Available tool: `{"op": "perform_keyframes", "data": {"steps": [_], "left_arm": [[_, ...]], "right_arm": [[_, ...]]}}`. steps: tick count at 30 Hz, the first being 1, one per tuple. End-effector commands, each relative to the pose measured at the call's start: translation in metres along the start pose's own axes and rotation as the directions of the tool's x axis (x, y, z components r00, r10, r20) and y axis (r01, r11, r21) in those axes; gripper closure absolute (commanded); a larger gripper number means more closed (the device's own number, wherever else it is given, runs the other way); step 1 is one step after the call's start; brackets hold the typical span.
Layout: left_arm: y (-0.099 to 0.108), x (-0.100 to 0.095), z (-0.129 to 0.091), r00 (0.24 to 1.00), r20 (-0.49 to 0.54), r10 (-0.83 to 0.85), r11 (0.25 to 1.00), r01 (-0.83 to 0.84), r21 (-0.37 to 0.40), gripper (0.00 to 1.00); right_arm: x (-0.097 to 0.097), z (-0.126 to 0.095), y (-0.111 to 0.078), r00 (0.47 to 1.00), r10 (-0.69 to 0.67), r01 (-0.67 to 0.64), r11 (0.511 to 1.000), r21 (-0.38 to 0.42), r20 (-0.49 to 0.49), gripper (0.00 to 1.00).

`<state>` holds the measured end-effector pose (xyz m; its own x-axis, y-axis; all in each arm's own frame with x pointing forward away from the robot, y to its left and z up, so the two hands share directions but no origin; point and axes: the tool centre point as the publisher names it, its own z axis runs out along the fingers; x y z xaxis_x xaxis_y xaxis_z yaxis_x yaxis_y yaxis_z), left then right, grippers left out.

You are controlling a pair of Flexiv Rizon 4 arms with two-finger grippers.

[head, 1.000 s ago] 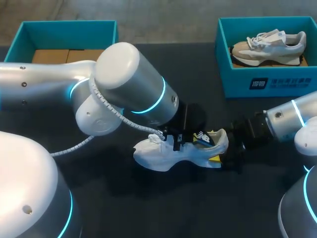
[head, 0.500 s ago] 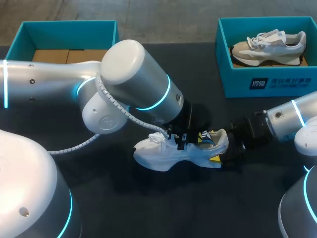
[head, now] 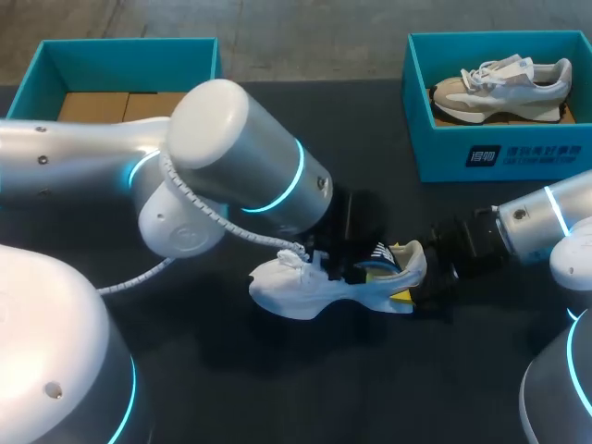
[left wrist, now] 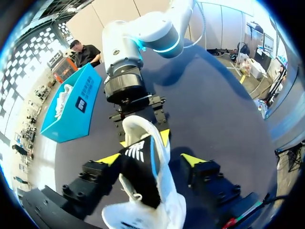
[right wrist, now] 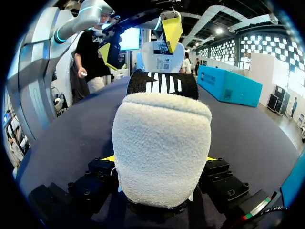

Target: Take the shoe out of the shoebox, open the shoe tongue, remove and reinsert the insole, then place the shoe into the shoebox

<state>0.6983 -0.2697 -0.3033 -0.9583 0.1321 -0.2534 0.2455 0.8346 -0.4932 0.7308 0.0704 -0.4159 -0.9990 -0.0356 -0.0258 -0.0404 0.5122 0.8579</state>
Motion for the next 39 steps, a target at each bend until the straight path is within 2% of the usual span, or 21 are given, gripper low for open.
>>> {"op": "perform_keyframes", "data": {"steps": [1,12,17,39], "left_arm": [[0.006,0.009,-0.021,1.0,0.007,0.0,1.0,0.0,0.002,0.0],[0.0,0.009,-0.02,0.999,0.052,0.015,1.0,-0.015,-0.004,0.0],[-0.005,0.007,-0.015,0.995,0.094,0.016,0.999,-0.012,-0.038,0.0],[-0.005,0.007,-0.015,0.995,0.094,0.016,0.999,-0.012,-0.038,0.0]], "right_arm": [[-0.001,0.004,-0.005,1.0,0.0,0.0,1.0,0.003,0.001,1.0],[-0.001,0.004,-0.005,1.0,0.0,0.0,1.0,0.003,0.001,1.0],[-0.001,0.004,-0.005,1.0,0.0,0.0,1.0,0.003,0.001,1.0],[-0.001,0.004,-0.005,1.0,0.0,0.0,1.0,0.003,0.001,1.0]]}}
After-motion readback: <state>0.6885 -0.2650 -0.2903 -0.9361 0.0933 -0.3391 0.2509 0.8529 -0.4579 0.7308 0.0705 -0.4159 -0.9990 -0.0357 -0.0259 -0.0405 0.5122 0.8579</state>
